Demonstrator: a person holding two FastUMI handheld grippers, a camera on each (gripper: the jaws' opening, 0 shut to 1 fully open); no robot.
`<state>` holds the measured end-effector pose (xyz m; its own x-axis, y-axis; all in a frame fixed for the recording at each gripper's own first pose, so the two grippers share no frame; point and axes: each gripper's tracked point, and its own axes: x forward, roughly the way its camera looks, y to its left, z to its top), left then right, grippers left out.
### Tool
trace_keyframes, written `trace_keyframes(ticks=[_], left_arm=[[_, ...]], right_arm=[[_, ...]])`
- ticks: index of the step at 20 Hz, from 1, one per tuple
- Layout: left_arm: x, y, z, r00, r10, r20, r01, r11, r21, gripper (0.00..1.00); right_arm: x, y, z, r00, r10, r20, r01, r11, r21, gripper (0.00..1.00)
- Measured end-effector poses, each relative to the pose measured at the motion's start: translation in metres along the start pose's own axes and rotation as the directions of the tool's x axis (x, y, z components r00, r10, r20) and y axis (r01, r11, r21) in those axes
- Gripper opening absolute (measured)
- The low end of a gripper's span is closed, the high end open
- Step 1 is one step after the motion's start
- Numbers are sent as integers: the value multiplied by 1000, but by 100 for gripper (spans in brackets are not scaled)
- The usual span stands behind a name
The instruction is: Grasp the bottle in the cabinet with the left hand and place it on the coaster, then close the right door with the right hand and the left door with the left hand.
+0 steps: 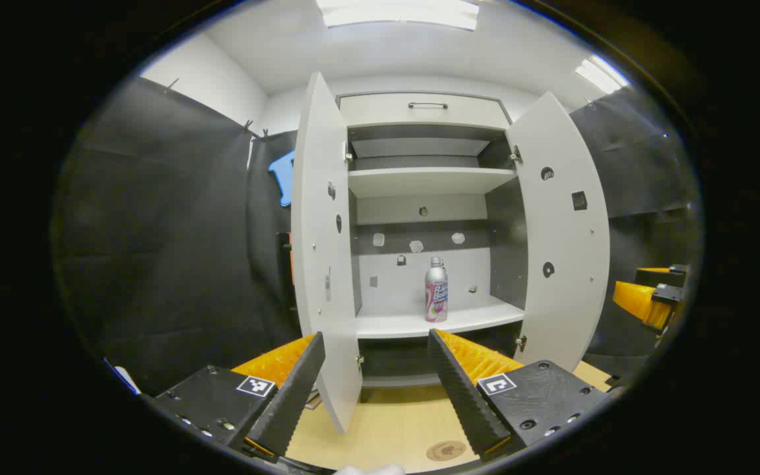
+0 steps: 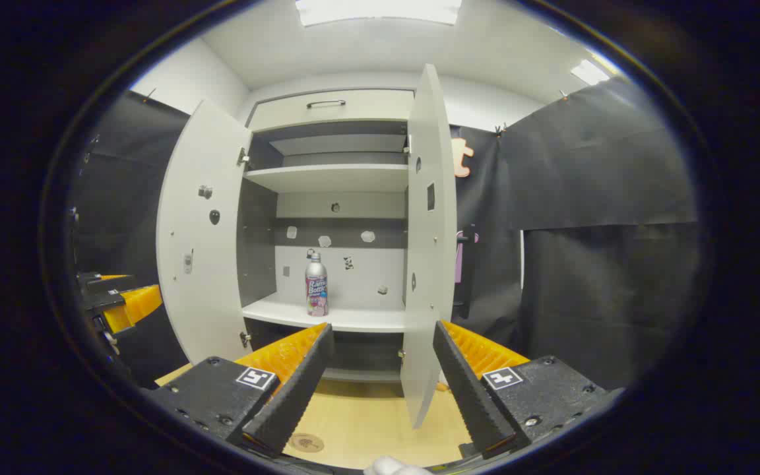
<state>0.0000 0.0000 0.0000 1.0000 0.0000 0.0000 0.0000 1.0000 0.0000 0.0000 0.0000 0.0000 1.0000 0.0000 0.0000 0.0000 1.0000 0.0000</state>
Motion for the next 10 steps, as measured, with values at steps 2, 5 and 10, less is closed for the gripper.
trace_keyframes(ticks=[2,5,10], left_arm=[[0,2,0,1000,6,0,-6,1000,-6,96],[1,5,1,1000,14,-9,-14,1000,-4,100],[0,7,5,999,33,0,-33,999,-2,96]], right_arm=[[5,6,1,1000,12,-5,-12,1000,7,99],[12,9,1,1000,26,-11,-26,1000,17,99],[20,7,-3,1000,23,-18,-22,1000,18,100]])
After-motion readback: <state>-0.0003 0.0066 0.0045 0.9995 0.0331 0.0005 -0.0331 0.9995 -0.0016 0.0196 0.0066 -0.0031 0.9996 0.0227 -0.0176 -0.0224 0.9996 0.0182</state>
